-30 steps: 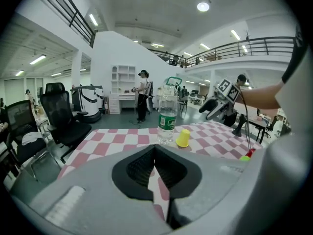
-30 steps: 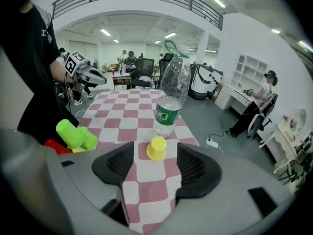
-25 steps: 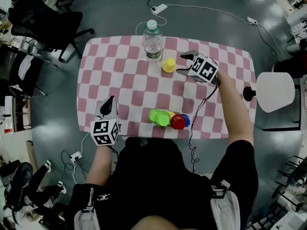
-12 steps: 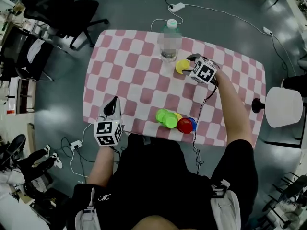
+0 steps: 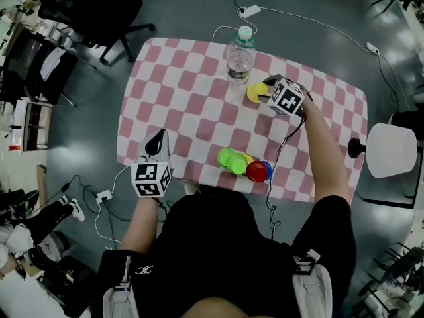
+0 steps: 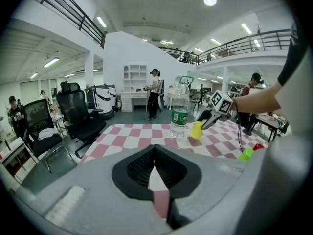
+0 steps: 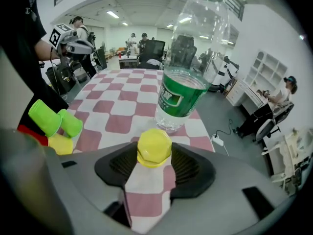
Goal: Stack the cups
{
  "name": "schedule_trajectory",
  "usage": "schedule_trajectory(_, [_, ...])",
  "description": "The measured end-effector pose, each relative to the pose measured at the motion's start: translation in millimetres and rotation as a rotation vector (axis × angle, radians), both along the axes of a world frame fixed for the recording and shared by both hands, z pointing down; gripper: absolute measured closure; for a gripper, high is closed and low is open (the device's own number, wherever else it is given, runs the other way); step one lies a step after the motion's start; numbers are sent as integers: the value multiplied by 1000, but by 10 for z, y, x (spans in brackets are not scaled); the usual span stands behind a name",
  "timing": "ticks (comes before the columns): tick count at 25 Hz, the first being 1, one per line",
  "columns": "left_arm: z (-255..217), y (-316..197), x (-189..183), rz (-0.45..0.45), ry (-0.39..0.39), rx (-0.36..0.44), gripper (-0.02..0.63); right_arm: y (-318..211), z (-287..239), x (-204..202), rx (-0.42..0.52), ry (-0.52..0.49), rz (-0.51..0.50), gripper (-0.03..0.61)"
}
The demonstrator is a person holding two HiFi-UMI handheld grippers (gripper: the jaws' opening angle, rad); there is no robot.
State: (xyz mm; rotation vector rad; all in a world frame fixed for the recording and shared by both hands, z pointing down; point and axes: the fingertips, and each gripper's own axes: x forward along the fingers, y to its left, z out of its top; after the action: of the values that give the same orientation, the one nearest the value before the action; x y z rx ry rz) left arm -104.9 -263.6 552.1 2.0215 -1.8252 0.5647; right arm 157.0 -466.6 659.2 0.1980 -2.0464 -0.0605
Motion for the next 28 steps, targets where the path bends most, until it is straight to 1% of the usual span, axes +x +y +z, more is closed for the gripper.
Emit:
schedule_trajectory(4, [-58,-16,105,41,17,22,598,131,-304,80,45,0,5,359])
schedule_trajectory(8, [-156,13,255,101,35,59,598,360,-713,164,91,1,15,360])
schedule_trajectory(11, [-226,99,343,142,46,83,598,569,-1020,261,131,26,26,360])
schedule_trajectory(17, [-450,297,504,225,58,150,598,1128,-1572,456,201,54,58,360])
schedule_trajectory(20, [-541,437,603,271,67,183,598,1439,-1789,456,239,60,65,360])
schedule_trajectory(23, [-576,621,664,306,71,197,598,1754,-1950,407,276,55,72,360])
schedule_trajectory(25, [-597,752,700,328,76,204,598,1972,-2020,374,282,43,86,360])
schedule_trajectory(28, [-623,935,730,348,83,215,598,2282,-2040,323,258,23,114,362])
